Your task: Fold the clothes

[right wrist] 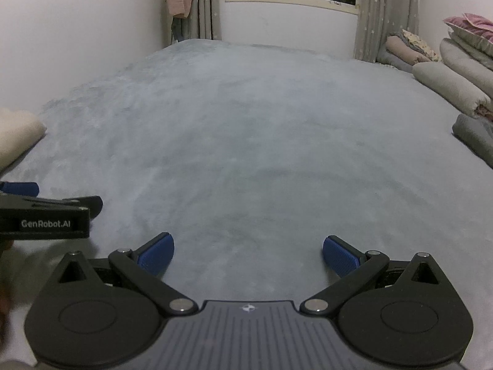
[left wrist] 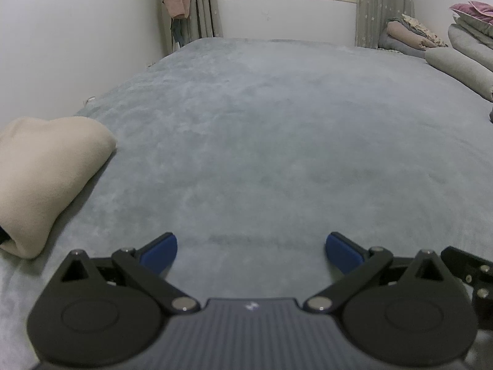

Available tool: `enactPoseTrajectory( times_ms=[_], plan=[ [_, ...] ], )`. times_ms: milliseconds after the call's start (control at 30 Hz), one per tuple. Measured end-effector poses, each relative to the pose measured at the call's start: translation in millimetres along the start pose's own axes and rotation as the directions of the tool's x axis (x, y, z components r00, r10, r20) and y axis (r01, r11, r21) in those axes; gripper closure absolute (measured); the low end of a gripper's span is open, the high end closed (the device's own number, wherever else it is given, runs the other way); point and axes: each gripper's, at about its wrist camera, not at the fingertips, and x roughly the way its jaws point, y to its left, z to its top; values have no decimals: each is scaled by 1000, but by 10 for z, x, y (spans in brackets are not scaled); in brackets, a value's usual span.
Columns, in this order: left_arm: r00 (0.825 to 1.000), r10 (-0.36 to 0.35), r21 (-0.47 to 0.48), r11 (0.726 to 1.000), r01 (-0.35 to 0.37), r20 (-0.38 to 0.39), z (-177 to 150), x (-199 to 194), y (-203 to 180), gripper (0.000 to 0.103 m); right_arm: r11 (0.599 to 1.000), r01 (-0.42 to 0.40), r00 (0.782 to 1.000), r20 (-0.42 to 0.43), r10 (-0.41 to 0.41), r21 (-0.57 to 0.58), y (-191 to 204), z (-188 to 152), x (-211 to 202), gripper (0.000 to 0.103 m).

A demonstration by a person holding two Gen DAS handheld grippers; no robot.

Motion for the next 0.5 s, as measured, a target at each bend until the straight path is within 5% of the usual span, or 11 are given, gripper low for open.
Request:
enactPoseTrajectory(
  times_ms=[500],
  plan=[
    [1000, -7, -11, 1000, 7, 13, -29, 19, 13, 0, 995, 74, 997, -15, -73, 63, 206, 36, 30, 0]
  ],
)
